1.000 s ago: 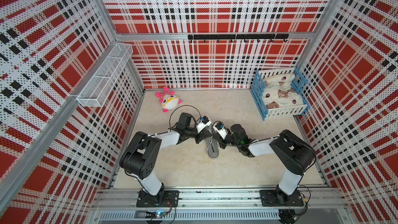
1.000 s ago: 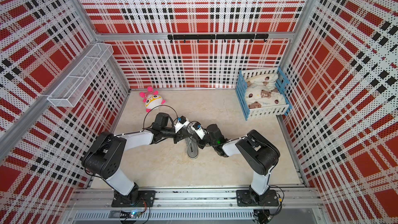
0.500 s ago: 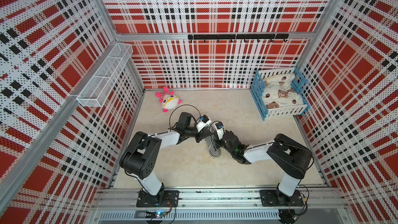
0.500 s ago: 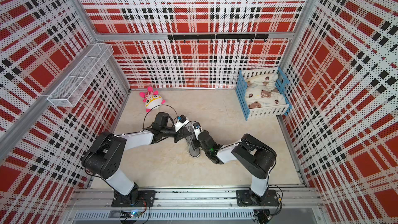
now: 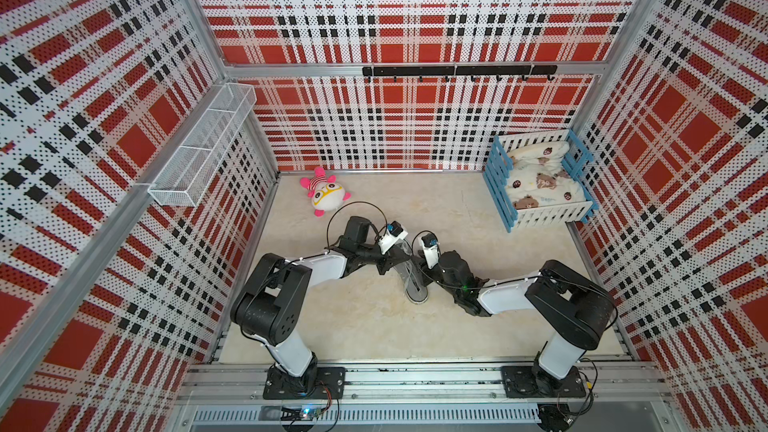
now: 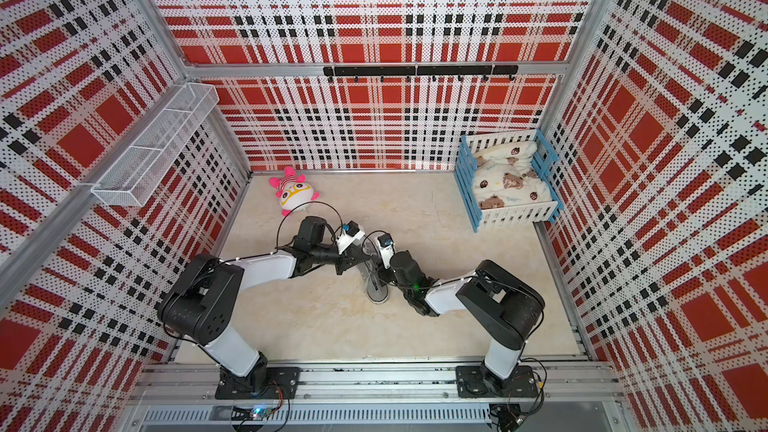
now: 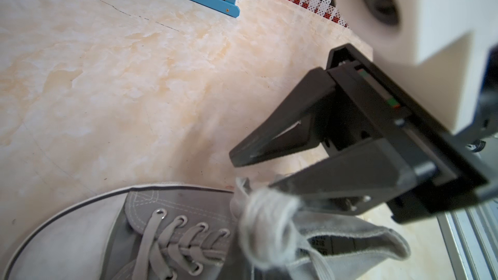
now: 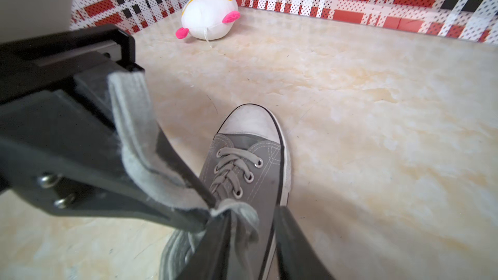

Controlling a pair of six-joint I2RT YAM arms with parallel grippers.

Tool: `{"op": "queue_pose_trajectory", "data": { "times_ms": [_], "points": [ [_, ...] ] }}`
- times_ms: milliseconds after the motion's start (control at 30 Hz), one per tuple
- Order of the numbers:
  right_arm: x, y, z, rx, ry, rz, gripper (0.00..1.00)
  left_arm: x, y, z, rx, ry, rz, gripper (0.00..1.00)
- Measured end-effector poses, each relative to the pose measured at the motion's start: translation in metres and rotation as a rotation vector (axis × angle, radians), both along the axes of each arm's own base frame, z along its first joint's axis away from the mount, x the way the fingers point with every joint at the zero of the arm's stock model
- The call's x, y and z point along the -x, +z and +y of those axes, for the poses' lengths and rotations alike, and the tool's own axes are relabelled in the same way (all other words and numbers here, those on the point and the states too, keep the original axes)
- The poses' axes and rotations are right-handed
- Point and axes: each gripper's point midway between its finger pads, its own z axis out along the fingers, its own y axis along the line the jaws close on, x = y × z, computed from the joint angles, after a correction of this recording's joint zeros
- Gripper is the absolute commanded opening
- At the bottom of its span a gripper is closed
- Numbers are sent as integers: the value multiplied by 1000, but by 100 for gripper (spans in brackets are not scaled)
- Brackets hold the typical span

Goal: Tie the shoes
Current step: Cross the shoelace with the shoelace.

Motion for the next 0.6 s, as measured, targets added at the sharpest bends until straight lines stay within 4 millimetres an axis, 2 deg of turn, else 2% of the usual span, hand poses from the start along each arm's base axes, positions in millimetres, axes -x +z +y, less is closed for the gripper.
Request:
{"op": "queue_pose_trajectory", "data": {
  "times_ms": [200, 333, 467, 600],
  "points": [
    [12, 8, -10, -29, 79, 19, 52, 0, 0, 0, -1, 2, -1, 0],
    [18, 15, -17, -39, 113, 34, 53, -1, 0, 0, -2, 3, -1, 0],
    [23, 19, -24, -45, 146, 70, 41, -1, -1, 0, -4, 5, -1, 0],
    [36, 11, -23, -45, 210, 147, 29, -1, -1, 0, -4, 5, -1, 0]
  ]
}}
